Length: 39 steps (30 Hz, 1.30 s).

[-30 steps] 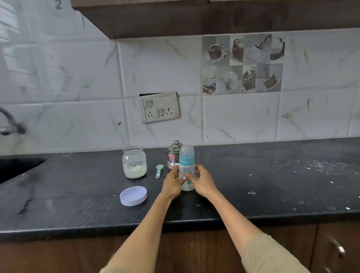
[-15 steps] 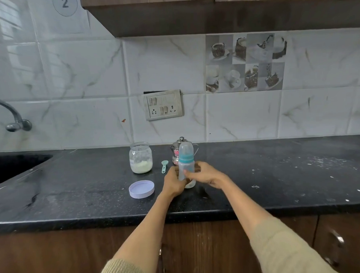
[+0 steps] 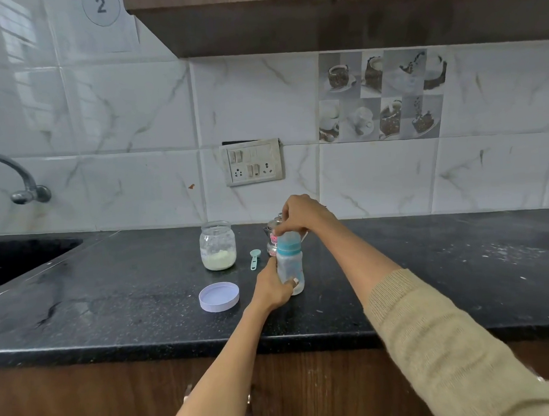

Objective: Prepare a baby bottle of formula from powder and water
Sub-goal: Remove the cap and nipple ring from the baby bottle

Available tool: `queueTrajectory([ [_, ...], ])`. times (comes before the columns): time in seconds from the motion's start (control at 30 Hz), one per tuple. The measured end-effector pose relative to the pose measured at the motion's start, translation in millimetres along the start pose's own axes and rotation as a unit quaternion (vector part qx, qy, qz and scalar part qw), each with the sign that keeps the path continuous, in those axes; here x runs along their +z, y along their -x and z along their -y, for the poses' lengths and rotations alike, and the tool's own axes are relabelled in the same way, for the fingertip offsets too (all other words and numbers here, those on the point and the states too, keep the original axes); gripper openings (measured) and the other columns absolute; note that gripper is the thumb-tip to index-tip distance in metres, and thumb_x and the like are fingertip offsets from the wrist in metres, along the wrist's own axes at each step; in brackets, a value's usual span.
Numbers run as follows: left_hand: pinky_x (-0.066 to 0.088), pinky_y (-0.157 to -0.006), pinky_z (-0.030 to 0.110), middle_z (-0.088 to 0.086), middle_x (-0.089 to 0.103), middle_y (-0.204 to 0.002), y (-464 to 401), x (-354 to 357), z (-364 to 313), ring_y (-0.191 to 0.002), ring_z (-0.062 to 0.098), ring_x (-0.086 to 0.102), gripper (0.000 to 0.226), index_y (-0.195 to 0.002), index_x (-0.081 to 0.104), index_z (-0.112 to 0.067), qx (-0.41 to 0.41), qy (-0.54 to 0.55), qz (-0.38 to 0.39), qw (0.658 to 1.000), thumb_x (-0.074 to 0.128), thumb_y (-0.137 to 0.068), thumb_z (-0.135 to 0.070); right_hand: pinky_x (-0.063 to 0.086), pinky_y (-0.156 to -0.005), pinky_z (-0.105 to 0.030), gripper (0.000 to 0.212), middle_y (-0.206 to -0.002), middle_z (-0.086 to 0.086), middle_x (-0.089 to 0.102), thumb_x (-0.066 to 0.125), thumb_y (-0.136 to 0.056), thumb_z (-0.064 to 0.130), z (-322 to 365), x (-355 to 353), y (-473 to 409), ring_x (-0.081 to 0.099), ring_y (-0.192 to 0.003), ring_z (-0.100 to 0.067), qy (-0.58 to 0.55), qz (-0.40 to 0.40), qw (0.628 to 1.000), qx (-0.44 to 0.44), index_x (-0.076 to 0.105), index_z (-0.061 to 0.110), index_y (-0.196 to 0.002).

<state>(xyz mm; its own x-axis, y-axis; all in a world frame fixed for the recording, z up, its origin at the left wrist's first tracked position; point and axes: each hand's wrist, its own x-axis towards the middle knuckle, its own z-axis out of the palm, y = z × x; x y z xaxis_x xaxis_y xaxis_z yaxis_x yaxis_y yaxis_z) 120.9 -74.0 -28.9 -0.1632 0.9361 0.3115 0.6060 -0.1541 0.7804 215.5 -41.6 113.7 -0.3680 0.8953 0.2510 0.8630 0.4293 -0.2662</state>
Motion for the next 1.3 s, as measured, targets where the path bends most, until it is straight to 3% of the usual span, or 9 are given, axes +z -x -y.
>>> queueTrajectory([
  [0.23,0.043,-0.097,0.036,0.009,0.055,-0.129,0.8,-0.6,-0.7,-0.116,0.027,0.052,0.052,-0.129,0.042,-0.011,-0.008,-0.003,0.005,1.000,0.063,-0.083,-0.020,0.052,-0.074,-0.025,0.035,-0.120,-0.004,0.061,0.066,-0.078,0.012,5.8,-24.5,-1.6,0.058,-0.103,-0.020,-0.018,0.150,0.988,-0.038,0.068,0.021,-0.111],
  [0.4,0.041,-0.101,0.037,0.009,0.052,-0.134,3.8,-2.7,-2.8,-0.121,0.027,0.050,0.058,-0.134,0.037,-0.011,-0.007,-0.005,0.013,1.000,0.063,-0.084,-0.021,0.052,-0.075,-0.028,0.044,-0.111,-0.002,0.058,0.065,-0.084,0.040,6.5,-20.0,-1.9,0.057,-0.086,-0.017,0.034,0.118,0.992,-0.030,0.062,0.018,-0.121],
  [0.5,0.039,-0.103,0.040,0.011,0.046,-0.139,7.0,-4.1,-4.9,-0.124,0.031,0.047,0.077,-0.146,0.016,-0.015,0.012,-0.011,0.019,1.000,0.061,-0.084,-0.020,0.054,-0.068,-0.026,0.038,-0.116,-0.009,0.061,0.067,-0.083,0.028,5.9,-11.8,-4.9,0.063,-0.075,-0.020,0.034,0.140,0.989,-0.020,0.063,0.016,-0.119],
  [0.57,0.040,-0.103,0.045,0.014,0.046,-0.139,7.9,-4.7,-5.2,-0.123,0.034,0.048,0.086,-0.148,0.003,-0.020,0.021,-0.021,0.020,0.999,0.060,-0.083,-0.020,0.055,-0.064,-0.026,0.032,-0.117,-0.009,0.061,0.067,-0.081,0.015,6.2,-10.8,-7.1,0.064,-0.089,-0.024,0.012,0.151,0.988,-0.021,0.066,0.016,-0.113],
  [0.67,0.040,-0.102,0.046,0.016,0.048,-0.138,9.0,-5.8,-5.6,-0.121,0.035,0.050,0.087,-0.148,0.001,-0.022,0.017,-0.030,0.018,0.999,0.060,-0.083,-0.022,0.057,-0.067,-0.028,0.032,-0.119,-0.008,0.061,0.066,-0.076,0.004,5.0,-13.5,-9.9,0.060,-0.105,-0.027,-0.033,0.178,0.983,-0.020,0.069,0.015,-0.106],
  [0.93,0.037,-0.106,0.047,0.014,0.048,-0.139,7.8,-5.3,-3.1,-0.124,0.032,0.049,0.085,-0.148,0.004,-0.023,0.015,-0.015,0.014,1.000,0.062,-0.084,-0.023,0.058,-0.077,-0.030,0.031,-0.109,-0.006,0.061,0.068,-0.078,-0.001,-10.8,-34.5,-17.8,0.063,-0.092,-0.022,-0.104,0.178,0.977,-0.052,0.068,0.014,-0.106],
  [1.03,0.037,-0.107,0.045,0.012,0.048,-0.139,6.2,-4.5,-0.9,-0.124,0.031,0.049,0.085,-0.148,0.006,-0.023,0.018,-0.011,0.014,1.000,0.062,-0.084,-0.023,0.058,-0.079,-0.032,0.041,-0.116,-0.007,0.058,0.071,-0.081,0.012,-23.5,-45.5,-15.4,0.066,-0.099,-0.025,-0.148,0.157,0.975,-0.045,0.061,0.020,-0.120],
  [1.17,0.040,-0.104,0.044,0.014,0.052,-0.135,5.4,-4.3,0.5,-0.121,0.031,0.051,0.083,-0.147,0.008,-0.023,0.017,-0.006,0.011,1.000,0.062,-0.084,-0.022,0.058,-0.078,-0.032,0.062,-0.131,-0.010,0.054,0.068,-0.078,0.050,-23.7,-30.7,-12.5,0.068,-0.091,-0.023,-0.072,0.163,0.983,-0.034,0.051,0.027,-0.133],
  [1.3,0.041,-0.096,0.037,0.014,0.056,-0.129,7.2,-4.3,-0.1,-0.117,0.031,0.053,0.082,-0.146,0.011,-0.023,0.019,-0.005,0.005,1.000,0.063,-0.083,-0.021,0.055,-0.064,-0.025,0.063,-0.125,-0.006,0.058,0.068,-0.077,0.053,-15.4,-8.9,-12.0,0.069,-0.081,-0.018,-0.001,0.179,0.983,-0.048,0.051,0.028,-0.133],
])
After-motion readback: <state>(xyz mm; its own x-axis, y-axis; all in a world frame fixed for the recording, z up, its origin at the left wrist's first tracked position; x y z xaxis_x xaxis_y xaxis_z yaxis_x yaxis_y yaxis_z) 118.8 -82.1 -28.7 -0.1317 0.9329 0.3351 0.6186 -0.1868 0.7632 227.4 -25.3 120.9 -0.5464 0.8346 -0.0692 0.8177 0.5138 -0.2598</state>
